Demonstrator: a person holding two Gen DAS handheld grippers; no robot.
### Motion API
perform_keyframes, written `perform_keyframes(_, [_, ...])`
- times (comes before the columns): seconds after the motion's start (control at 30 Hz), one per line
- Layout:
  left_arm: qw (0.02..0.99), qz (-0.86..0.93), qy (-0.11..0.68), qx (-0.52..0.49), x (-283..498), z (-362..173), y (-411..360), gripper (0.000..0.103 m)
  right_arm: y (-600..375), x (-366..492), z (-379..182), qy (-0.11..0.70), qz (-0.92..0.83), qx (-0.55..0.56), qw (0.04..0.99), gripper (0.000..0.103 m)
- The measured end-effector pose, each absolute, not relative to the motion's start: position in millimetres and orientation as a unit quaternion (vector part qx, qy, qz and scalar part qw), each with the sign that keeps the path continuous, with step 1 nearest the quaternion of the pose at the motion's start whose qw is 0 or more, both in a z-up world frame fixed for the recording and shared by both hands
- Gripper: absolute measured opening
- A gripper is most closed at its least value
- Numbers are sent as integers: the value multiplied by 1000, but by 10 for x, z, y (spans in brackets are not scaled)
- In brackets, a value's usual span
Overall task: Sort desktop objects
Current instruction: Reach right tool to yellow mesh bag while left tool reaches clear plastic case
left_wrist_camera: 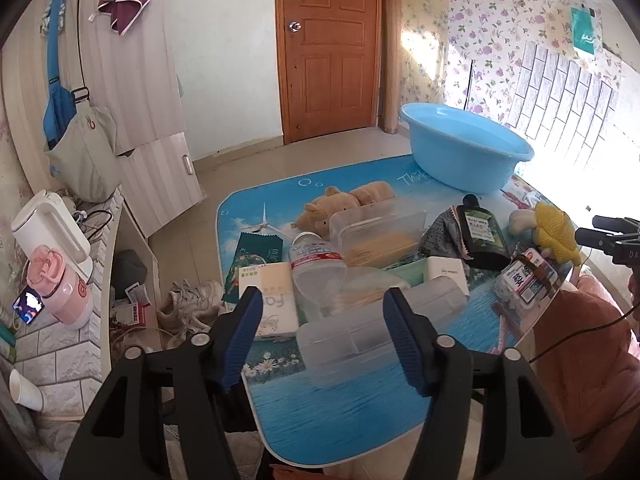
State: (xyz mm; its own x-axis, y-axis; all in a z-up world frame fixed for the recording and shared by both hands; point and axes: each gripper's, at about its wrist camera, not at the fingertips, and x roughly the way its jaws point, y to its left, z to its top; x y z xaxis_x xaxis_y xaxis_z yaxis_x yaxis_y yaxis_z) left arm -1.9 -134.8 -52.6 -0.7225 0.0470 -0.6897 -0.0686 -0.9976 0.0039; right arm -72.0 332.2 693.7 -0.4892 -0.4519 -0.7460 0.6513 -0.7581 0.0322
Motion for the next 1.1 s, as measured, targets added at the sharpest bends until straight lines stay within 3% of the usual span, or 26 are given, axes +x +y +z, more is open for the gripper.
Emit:
perform_keyframes(0.57, [85,924,-18,-373,-149,-486,-1394,61,3137,-719,6877,150,-849,396,317,101])
perform_keyframes(0.63, [84,924,-4,-374,-69,-508,-1313,69,3166,-746,6880,146,-850,397,313,101])
perform_keyframes(0.7, [79,924,5,-375,13,-540,-1244,89,3205,-797,6878,133,-850,402,314,101])
perform_keyframes(0.8, [81,925,4,-371,94,-568,-1177,102,3232,-851,6857,125,-851,406,308,100])
perform_keyframes(1.1, [123,920,29,-371,0,-745,-1061,103,3258,-877,6821,127,-845,410,319,101])
